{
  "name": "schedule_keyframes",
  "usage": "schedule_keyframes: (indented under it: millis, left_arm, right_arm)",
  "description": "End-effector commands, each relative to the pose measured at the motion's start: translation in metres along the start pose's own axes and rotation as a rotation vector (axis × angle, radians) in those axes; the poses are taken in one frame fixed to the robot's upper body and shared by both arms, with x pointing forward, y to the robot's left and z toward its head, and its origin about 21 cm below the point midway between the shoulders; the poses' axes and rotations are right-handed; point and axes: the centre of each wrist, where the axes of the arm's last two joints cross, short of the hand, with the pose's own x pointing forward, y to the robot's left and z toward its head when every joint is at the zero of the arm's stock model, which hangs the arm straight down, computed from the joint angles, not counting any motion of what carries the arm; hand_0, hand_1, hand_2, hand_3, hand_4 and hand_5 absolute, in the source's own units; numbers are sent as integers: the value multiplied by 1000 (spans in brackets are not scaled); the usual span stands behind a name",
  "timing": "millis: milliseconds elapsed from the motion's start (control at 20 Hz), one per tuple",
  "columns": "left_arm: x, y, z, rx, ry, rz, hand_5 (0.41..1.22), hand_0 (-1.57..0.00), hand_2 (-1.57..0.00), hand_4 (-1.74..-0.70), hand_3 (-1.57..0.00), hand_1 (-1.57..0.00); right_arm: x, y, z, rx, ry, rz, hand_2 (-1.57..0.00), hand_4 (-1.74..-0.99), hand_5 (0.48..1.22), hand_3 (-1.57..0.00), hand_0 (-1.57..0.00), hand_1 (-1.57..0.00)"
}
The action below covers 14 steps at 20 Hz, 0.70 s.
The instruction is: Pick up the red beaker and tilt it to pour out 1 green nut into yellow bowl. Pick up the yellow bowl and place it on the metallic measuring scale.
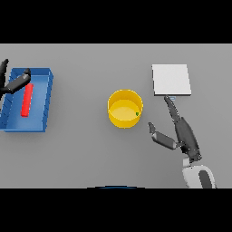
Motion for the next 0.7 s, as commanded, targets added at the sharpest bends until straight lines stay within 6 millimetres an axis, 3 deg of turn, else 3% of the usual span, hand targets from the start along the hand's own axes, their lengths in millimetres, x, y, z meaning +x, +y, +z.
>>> schedule_keyframes:
  millis: [0,250,400,650]
  left_arm:
    - [0,-1,0,-3,3,3,693,-20,-16,-779,-15,-16]
    - [-2,-7,0,-16,7,9,710,-6,-5,-794,-4,-5]
    - [2,-7,0,-19,9,2,708,-3,-2,-795,-2,-2]
    - [0,-2,2,-20,-12,4,722,0,0,-797,0,0]
  right_arm:
    - [2,-5,-5,25,-17,44,1,-1202,709,1,1,1]
    - [21,-17,-37,223,-43,304,1,-1278,683,1,1,1]
    - [30,-21,-56,343,-109,501,1,-1278,669,1,1,1]
    - [42,-8,-80,524,-188,676,1,-1271,658,1,1,1]
